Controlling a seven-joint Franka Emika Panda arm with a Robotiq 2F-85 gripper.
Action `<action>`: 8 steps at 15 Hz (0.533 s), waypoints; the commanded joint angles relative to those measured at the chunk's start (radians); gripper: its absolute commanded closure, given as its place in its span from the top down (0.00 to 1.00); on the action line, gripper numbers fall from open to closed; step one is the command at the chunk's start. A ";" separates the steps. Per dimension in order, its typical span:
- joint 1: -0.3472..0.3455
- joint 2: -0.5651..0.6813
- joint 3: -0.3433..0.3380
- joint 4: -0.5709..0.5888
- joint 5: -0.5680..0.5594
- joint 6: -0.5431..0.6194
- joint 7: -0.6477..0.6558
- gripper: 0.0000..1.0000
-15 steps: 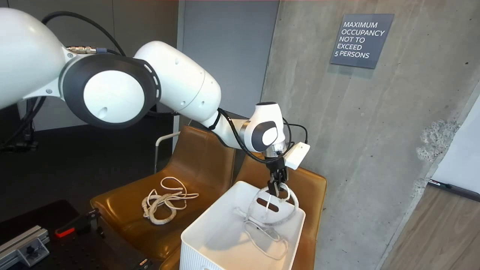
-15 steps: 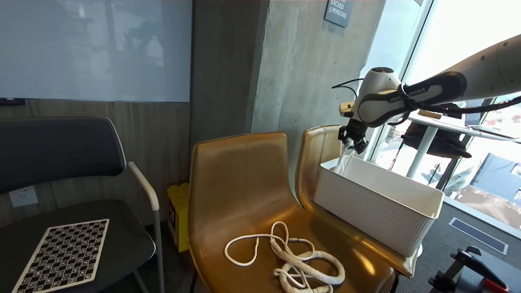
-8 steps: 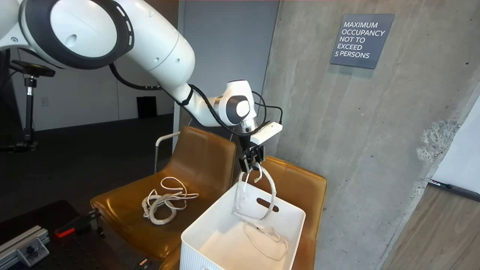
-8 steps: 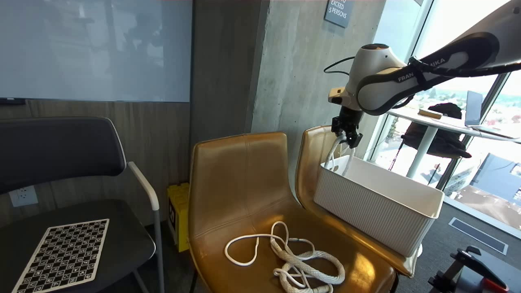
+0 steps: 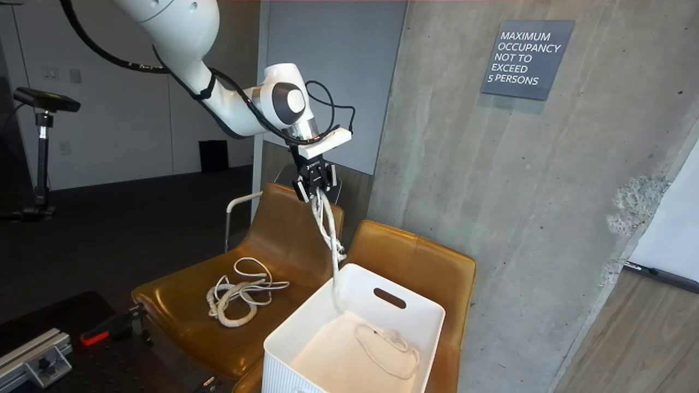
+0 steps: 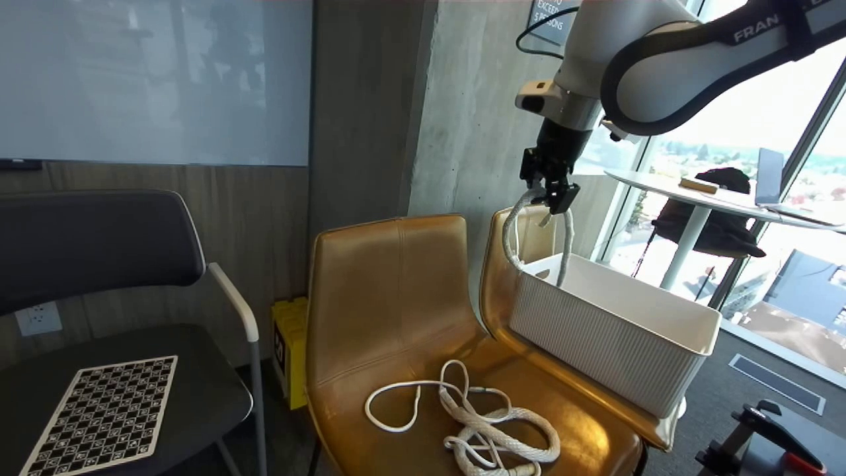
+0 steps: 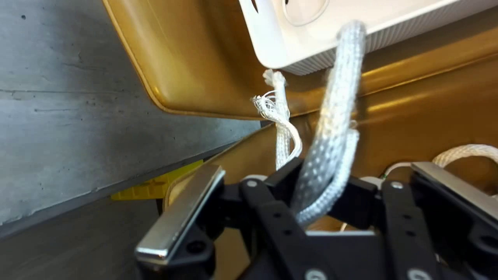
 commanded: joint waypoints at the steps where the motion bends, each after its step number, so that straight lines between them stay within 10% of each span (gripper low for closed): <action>1: 0.049 -0.141 0.089 -0.112 -0.045 -0.032 0.075 0.00; 8: 0.206 -0.243 0.272 -0.076 -0.054 -0.211 0.214 0.00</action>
